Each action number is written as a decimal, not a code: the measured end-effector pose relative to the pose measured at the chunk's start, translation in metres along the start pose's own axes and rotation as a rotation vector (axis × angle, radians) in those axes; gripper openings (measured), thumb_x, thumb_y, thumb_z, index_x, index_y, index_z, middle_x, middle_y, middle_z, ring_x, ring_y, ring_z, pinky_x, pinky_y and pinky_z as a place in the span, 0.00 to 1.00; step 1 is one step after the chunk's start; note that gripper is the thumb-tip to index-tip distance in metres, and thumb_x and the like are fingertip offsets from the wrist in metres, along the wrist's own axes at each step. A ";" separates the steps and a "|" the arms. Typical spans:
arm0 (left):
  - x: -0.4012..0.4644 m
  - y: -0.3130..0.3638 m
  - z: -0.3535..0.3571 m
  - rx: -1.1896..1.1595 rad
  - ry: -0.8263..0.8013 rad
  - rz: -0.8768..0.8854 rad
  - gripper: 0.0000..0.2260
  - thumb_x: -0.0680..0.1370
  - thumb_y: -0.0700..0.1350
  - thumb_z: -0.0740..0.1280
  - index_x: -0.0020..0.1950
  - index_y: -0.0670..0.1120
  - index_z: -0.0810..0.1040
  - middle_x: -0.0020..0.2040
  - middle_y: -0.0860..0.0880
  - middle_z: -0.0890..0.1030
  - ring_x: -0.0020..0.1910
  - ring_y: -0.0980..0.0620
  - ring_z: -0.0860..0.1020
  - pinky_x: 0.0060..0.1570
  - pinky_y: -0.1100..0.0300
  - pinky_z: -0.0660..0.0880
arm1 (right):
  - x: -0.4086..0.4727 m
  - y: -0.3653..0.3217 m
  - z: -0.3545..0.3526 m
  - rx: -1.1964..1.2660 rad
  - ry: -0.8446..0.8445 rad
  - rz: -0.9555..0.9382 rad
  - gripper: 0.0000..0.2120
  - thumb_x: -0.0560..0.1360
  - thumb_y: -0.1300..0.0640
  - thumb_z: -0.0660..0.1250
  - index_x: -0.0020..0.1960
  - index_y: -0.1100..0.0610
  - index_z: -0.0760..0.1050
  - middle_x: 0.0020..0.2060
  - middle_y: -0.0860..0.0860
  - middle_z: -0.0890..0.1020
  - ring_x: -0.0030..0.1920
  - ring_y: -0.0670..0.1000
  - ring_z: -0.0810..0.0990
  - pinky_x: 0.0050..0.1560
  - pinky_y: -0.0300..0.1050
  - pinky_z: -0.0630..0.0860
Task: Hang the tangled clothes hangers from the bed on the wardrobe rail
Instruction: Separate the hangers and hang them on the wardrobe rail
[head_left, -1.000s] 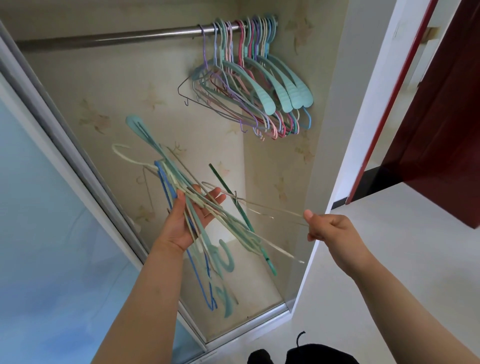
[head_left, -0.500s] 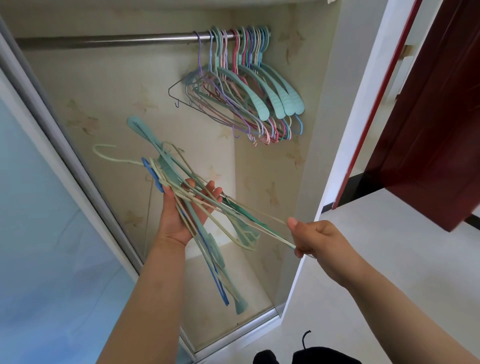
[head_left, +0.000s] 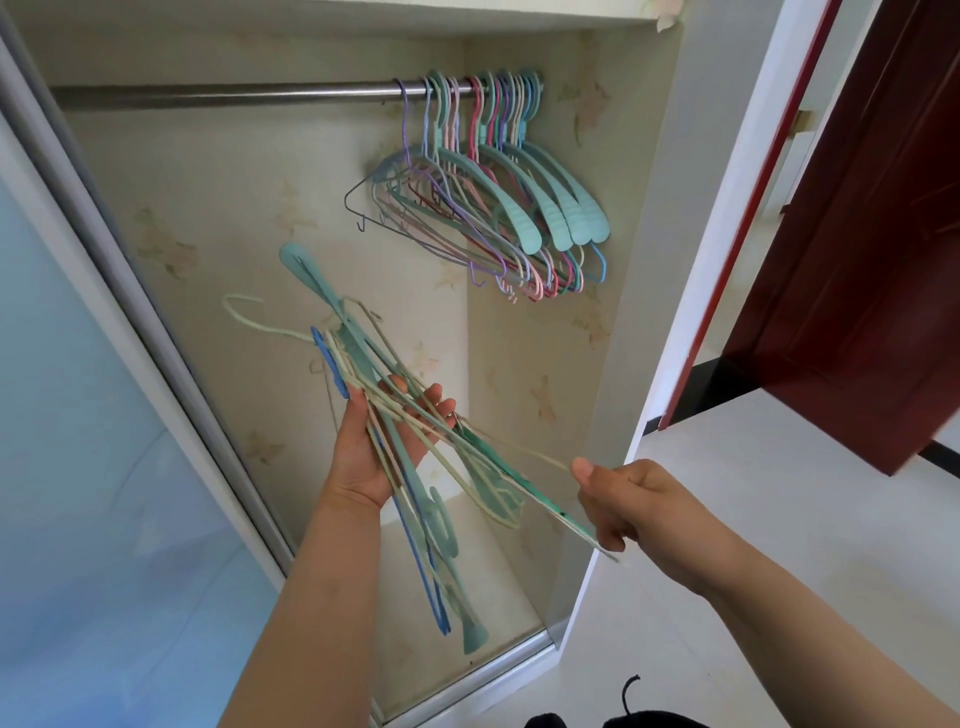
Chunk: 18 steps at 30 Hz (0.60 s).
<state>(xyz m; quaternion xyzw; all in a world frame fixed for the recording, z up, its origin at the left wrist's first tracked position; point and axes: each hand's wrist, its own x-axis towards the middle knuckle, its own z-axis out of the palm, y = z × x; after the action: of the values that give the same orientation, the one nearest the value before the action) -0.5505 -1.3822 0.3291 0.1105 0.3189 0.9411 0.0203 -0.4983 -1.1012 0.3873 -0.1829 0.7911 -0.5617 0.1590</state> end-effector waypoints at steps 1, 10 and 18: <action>0.000 0.000 0.001 0.012 0.007 -0.006 0.24 0.58 0.59 0.81 0.46 0.47 0.83 0.53 0.40 0.80 0.58 0.39 0.77 0.66 0.40 0.68 | -0.001 -0.001 0.001 -0.003 -0.009 0.002 0.27 0.67 0.33 0.60 0.21 0.51 0.61 0.23 0.52 0.64 0.25 0.47 0.64 0.38 0.39 0.64; 0.010 -0.004 0.011 0.072 0.086 -0.004 0.22 0.58 0.59 0.81 0.44 0.47 0.81 0.50 0.41 0.81 0.50 0.42 0.81 0.54 0.45 0.77 | -0.001 -0.013 0.007 -0.151 0.065 -0.016 0.31 0.71 0.33 0.64 0.25 0.54 0.55 0.24 0.50 0.57 0.27 0.50 0.56 0.34 0.38 0.61; 0.003 -0.003 0.013 -0.146 0.080 0.078 0.20 0.62 0.60 0.78 0.42 0.46 0.81 0.44 0.49 0.82 0.54 0.45 0.78 0.55 0.46 0.75 | 0.016 0.001 -0.023 -0.248 0.132 -0.034 0.28 0.75 0.45 0.67 0.27 0.54 0.54 0.24 0.49 0.55 0.27 0.49 0.55 0.30 0.36 0.61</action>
<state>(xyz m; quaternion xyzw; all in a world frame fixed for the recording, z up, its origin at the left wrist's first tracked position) -0.5512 -1.3715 0.3376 0.0831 0.2455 0.9656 -0.0211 -0.5232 -1.0895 0.3927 -0.1772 0.8599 -0.4731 0.0735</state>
